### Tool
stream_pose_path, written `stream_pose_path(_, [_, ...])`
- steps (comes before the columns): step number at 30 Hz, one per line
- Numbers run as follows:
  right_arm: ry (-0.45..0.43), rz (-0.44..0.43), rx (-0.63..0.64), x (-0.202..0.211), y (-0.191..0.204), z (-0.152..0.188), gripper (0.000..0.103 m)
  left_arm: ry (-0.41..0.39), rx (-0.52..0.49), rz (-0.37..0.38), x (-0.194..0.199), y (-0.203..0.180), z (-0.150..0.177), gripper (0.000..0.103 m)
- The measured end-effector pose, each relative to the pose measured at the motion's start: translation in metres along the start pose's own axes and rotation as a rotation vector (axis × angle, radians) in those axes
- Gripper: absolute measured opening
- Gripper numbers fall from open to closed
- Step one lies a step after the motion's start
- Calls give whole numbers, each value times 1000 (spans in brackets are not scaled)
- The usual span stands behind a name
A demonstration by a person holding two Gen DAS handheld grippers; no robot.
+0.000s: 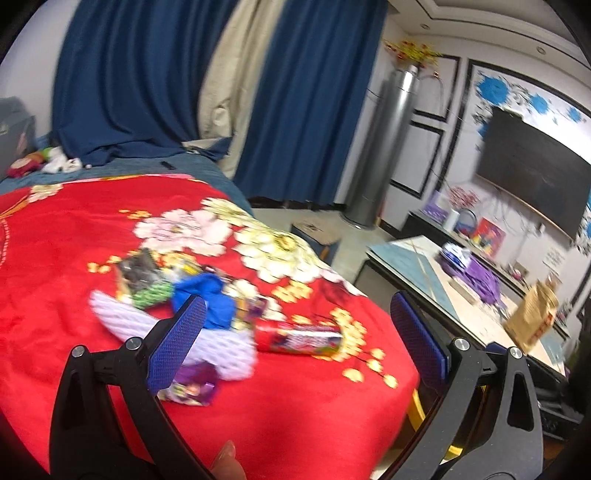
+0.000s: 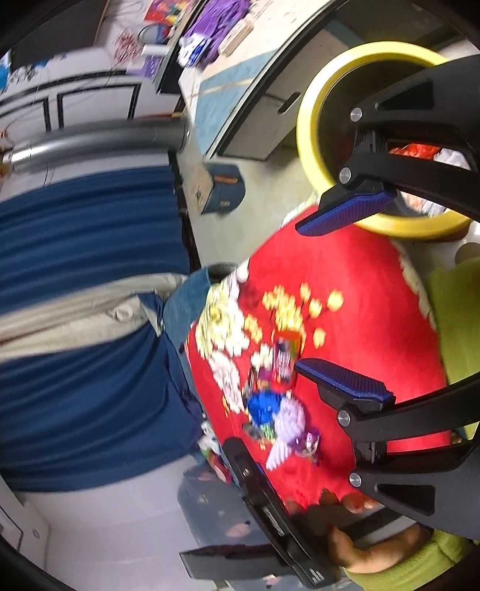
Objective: Collect trash
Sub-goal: 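Move both open tools back to the remaining trash on the bed, then grasp the red candy tube with the right tool while the left tool grasps another white foam net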
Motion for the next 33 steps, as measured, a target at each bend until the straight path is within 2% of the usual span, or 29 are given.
stream_pose_path(9, [21, -112, 49, -32, 59, -21, 66, -59, 60, -86, 17, 51, -26, 92])
stream_pose_path(14, [21, -136, 78, -49, 80, -31, 66, -53, 112, -128, 21, 82, -31, 92])
stream_pose_path(21, [75, -146, 99, -83, 89, -34, 68, -2, 202, -172, 13, 122, -23, 92])
stream_pose_path(26, [125, -108, 76, -109, 80, -23, 70, 33, 259, -180, 7, 142, -15, 92])
stream_pose_path(31, [165, -77, 49, -130, 69, -12, 77, 68, 303, -183, -1, 157, -4, 92])
stream_pose_path(33, [170, -89, 59, -136, 69, -12, 84, 88, 320, -178, -5, 160, 1, 92])
Point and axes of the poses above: each gripper's, at about its wrist camera, not at the fingertips, and x roughly against the way its jaws point, y to its left, z to its underside, the point moved 9 cm from there along -x, roughly the way its jaws point, and after that the axes turned 5 degrees about x, right-handed, at the moved point
